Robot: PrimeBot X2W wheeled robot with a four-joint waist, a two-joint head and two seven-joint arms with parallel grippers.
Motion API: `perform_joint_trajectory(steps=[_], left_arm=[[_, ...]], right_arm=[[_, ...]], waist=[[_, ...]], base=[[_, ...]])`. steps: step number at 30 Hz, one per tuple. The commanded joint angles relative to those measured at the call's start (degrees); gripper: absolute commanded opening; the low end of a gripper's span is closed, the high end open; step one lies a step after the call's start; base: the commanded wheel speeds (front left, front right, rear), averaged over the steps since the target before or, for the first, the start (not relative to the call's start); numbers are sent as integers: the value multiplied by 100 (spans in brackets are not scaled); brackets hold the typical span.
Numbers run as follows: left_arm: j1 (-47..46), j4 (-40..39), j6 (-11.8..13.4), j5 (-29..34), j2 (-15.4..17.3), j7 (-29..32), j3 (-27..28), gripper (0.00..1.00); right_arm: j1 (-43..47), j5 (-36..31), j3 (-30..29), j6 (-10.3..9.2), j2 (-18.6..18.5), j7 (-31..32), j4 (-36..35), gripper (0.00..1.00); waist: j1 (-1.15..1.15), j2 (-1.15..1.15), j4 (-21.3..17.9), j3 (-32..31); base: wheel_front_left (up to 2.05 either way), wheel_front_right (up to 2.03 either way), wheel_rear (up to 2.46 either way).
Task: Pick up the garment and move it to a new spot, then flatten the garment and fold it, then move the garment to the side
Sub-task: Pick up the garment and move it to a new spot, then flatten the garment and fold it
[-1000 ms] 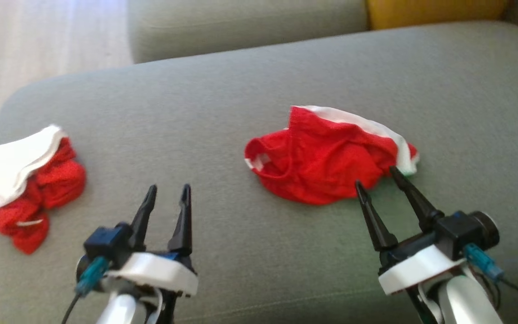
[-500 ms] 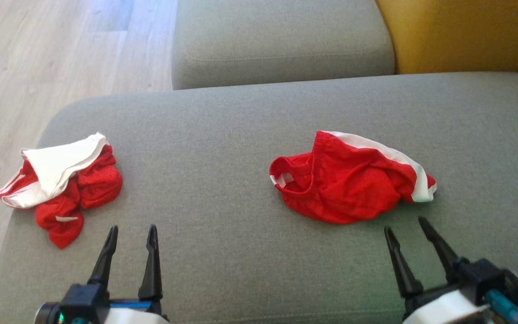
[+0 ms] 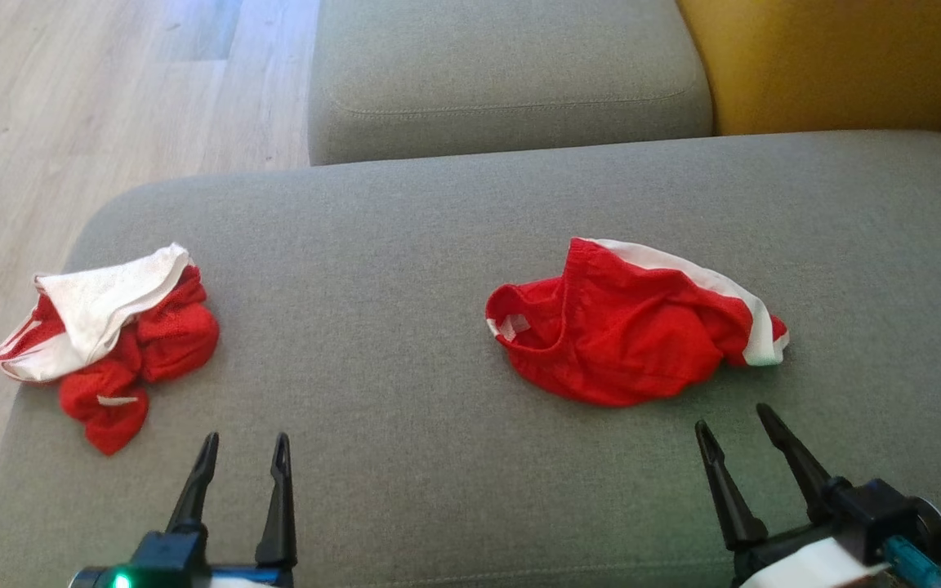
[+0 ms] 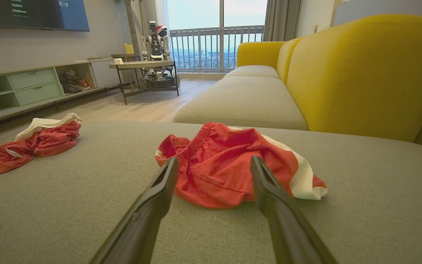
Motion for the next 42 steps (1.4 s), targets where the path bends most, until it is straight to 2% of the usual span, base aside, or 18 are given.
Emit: perform_joint_trajectory(steps=[1,33,39,42], left_arm=[[-220,-152,-10,77,-63,-44,208,100],[-296,-80,-78,191,-137,-45,277,100],[-556,40,-210,152,-143,-45,119,100],[-905,434,-277,103,-147,-45,-11,100]], right_arm=[[-311,0,114,-1,-49,-54,-194,100],[-420,-42,116,-1,-49,-54,-140,100],[-492,-105,215,-1,-49,-54,-178,100],[-574,-107,248,-1,-49,-54,-222,100]], waist=[[0,0,3,-1],[0,0,-69,-16],[0,0,-296,96],[0,0,-523,228]], base=[[0,0,0],[0,0,0],[0,0,0],[0,0,0]])
